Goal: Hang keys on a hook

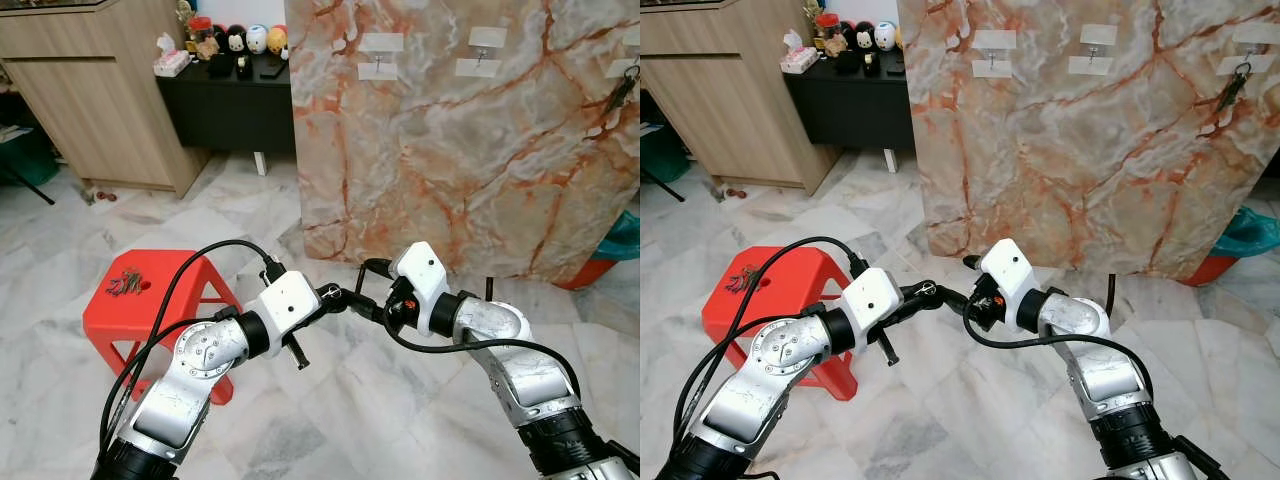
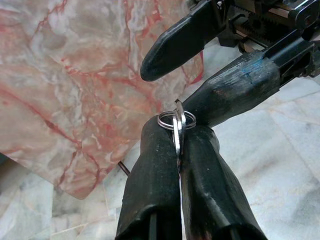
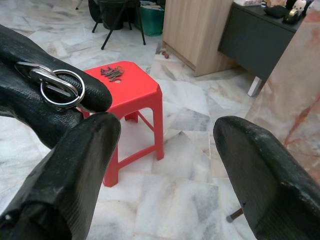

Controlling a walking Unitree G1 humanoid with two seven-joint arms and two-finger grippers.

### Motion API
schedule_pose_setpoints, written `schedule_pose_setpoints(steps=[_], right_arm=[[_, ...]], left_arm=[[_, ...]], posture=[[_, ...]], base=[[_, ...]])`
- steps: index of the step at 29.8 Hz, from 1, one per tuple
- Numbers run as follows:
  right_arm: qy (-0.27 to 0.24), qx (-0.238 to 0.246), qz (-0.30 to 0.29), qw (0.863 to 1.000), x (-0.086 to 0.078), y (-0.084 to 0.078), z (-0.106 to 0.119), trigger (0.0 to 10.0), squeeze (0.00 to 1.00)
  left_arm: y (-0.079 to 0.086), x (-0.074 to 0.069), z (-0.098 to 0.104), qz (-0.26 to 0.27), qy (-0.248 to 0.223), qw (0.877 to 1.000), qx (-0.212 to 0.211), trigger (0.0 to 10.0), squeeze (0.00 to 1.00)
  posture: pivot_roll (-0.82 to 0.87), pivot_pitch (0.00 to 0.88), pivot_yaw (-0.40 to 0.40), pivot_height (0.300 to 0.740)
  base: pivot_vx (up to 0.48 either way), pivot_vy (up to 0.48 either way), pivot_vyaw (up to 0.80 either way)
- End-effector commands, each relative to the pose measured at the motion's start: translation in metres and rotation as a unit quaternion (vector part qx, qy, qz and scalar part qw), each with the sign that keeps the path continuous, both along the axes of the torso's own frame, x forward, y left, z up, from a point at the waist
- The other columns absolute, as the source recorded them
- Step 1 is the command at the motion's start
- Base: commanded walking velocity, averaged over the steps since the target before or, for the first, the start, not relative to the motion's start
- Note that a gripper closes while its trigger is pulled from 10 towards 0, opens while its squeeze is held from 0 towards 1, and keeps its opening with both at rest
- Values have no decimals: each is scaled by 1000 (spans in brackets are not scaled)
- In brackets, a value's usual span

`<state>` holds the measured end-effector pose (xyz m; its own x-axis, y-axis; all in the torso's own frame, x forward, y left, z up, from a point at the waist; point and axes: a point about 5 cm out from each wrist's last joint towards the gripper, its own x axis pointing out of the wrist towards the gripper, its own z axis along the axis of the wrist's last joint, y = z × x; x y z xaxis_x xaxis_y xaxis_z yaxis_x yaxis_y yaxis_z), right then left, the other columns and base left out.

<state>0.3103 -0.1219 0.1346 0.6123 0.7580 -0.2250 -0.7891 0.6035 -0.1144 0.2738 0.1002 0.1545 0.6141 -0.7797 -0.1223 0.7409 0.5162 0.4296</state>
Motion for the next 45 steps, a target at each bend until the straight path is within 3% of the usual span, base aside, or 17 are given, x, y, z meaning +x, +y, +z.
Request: schedule_pose_setpoints(steps=[1, 7, 20, 45], right_arm=[[4, -4, 21, 1000, -4, 6, 0, 10000, 0], [8, -4, 22, 1000, -4, 7, -1, 10000, 0], [4, 7, 21, 1000, -3, 9, 3, 10000, 0], [-7, 22, 36, 999, -4, 10, 16, 10000, 0]], left_arm=[[2, 1, 6, 5, -17, 1000, 1, 10000, 0], [-1, -1, 6, -2, -15, 1000, -4, 10000, 0], [-11, -11, -4, -47, -8, 998, 32, 10000, 0], [-6, -7, -17, -33, -12, 996, 79, 10000, 0]], posture=[[120, 73, 34, 740], [124, 73, 33, 740], [123, 67, 32, 740], [117, 73, 35, 740]], base=[[0, 0, 0], [0, 0, 0], [0, 0, 0], [0, 0, 0]])
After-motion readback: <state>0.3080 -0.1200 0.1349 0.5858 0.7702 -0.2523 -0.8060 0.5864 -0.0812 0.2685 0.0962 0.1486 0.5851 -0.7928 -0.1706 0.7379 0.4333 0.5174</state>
